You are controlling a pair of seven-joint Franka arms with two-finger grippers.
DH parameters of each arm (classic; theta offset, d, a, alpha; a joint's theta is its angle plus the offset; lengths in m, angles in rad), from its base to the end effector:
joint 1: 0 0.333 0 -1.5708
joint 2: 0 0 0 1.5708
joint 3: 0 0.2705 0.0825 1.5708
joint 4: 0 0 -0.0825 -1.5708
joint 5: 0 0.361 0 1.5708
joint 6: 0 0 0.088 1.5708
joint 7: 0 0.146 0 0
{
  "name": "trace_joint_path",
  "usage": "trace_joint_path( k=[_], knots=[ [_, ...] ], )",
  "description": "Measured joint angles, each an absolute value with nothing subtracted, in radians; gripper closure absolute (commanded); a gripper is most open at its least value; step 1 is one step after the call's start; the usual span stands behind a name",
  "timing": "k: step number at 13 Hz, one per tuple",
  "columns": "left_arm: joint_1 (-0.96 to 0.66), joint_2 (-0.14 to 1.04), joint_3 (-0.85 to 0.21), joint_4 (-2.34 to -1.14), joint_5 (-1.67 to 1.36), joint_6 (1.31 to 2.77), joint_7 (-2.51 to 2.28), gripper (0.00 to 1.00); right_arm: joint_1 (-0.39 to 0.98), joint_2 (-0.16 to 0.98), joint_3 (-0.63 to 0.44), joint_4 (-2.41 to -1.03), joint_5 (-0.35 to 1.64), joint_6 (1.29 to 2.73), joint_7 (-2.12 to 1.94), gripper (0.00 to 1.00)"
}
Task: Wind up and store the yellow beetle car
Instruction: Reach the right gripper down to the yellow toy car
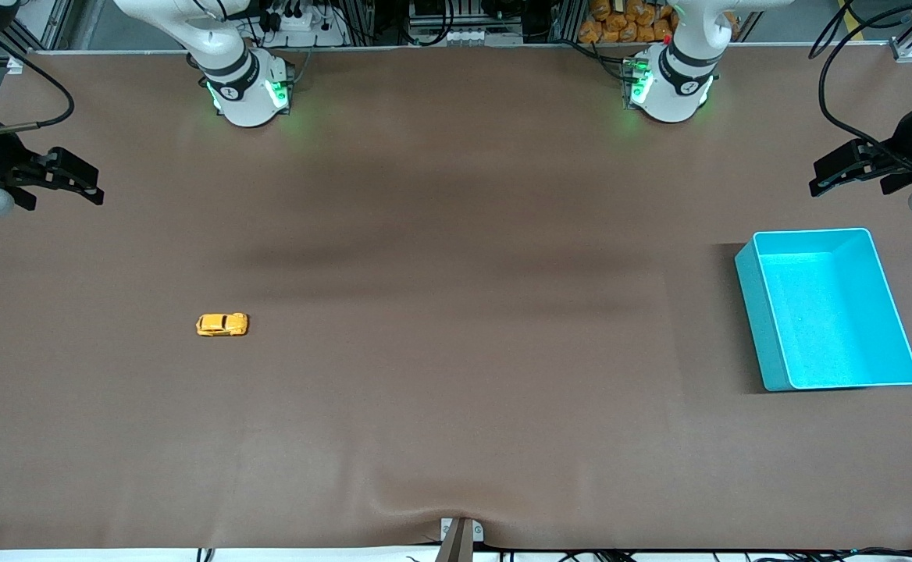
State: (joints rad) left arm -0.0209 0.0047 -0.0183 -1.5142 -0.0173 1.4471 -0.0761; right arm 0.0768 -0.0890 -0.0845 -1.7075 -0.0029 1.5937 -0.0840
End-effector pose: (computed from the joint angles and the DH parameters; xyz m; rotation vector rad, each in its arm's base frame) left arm 0.5168 -0.0229 0.5523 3.1259 0.0553 -0.1137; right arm 0.5070 -0.0056 0.5266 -3.1333 -0.1204 0.0390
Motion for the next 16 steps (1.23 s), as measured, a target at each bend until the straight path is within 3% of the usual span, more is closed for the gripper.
trace_joint_path(
  k=[7,11,16],
  knots=[
    [-0.021,0.005,-0.018,-1.514,-0.017,1.447,-0.076,0.00,0.082,-0.082,-0.081,-1.704,-0.002,1.602,-0.111,0.00],
    [-0.021,0.005,-0.018,-1.514,-0.017,1.447,-0.076,0.00,0.118,0.005,-0.080,-1.715,-0.002,1.629,-0.159,0.00],
    [-0.021,0.005,-0.018,-1.514,-0.017,1.447,-0.076,0.00,0.115,0.083,-0.089,-1.812,-0.003,1.796,-0.529,0.00]
  ],
)
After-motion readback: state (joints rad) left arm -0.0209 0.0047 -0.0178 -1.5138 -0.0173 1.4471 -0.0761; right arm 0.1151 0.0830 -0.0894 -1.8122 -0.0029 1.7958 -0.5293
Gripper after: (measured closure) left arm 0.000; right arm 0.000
